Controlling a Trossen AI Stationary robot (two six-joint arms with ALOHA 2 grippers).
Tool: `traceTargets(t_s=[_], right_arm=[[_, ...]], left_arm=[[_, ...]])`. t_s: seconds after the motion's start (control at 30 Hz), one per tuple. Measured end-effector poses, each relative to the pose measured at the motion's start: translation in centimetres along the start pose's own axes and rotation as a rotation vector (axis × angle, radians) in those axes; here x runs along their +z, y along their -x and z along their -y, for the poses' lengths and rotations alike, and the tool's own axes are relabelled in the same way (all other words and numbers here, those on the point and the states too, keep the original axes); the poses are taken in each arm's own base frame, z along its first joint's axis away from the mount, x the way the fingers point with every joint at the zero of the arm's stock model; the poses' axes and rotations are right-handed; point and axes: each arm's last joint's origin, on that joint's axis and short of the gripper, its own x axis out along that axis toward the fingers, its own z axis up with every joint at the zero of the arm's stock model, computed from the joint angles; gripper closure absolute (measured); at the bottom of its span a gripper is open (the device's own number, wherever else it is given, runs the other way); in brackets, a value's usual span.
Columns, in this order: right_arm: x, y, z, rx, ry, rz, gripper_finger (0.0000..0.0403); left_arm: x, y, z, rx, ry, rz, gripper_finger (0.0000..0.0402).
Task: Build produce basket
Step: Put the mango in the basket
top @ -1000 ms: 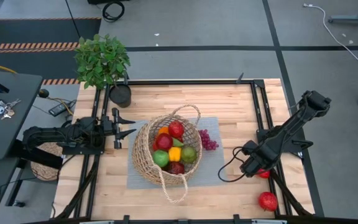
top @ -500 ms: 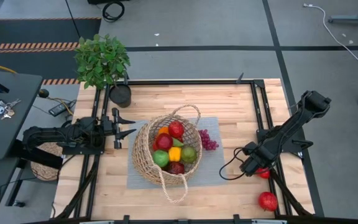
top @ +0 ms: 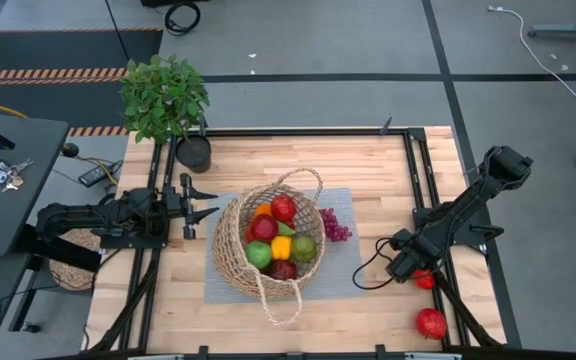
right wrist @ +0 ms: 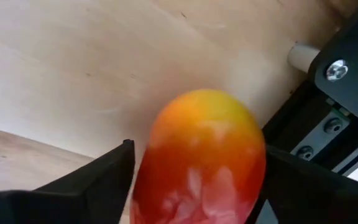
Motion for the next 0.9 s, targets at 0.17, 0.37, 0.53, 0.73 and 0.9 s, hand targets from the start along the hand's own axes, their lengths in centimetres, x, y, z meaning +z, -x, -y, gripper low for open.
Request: traceTargets(t_s=[0.17, 0.37, 0.53, 0.73, 0.9], right_arm=[[-0.4, 1.0, -0.7, 0.038, 0.051, -0.005, 0.0126], [-1.1, 5.2, -3.3, 0.235, 0.172, 0.196, 0.0139], [-1.7, 9.8, -5.1, 0.407, 0.297, 0.486, 0.0127], [-2.3, 14.2, -6.9, 0.58, 0.44, 0.769, 0.0128], [-3.1, 16.7, -8.7, 0.725, 0.681, 0.983, 0.0127]], left_arm=[[0.0, 0.0, 0.0, 0.0, 0.0, 0.0, 0.0241], [0.0, 0.0, 0.0, 0.0, 0.0, 0.0, 0.0241], [0.0, 0.0, 0.0, 0.0, 0.0, -0.001, 0.0241], [0.0, 0.0, 0.0, 0.0, 0.0, -0.001, 0.0241], [0.0, 0.0, 0.0, 0.0, 0.0, 0.0, 0.0241]])
